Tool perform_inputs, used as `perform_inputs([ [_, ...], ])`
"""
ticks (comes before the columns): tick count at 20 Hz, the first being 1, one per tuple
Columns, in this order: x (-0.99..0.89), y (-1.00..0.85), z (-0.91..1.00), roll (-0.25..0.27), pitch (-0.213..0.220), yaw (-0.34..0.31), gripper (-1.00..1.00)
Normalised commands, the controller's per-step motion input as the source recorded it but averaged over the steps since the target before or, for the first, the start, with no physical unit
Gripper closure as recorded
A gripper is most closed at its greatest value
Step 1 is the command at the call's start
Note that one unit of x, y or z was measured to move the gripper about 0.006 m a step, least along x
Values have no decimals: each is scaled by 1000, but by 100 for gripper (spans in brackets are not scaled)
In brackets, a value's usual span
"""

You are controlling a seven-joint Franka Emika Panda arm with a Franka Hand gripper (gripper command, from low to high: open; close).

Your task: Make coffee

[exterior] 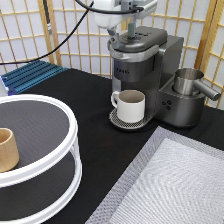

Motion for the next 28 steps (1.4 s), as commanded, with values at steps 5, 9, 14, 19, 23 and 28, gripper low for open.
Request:
perform_inputs([
  [5,-94,178,-725,-10,9,14,-100],
  [9,-29,366,-1000,-10,25,25,-100],
  [14,-503,-306,352,20,-57,22,-100],
  [19,-85,-893,653,182,-85,0,-100],
  [23,-1,-937,421,213,-48,0,-100],
  [28,0,-995,-97,195,-11,0,-100],
])
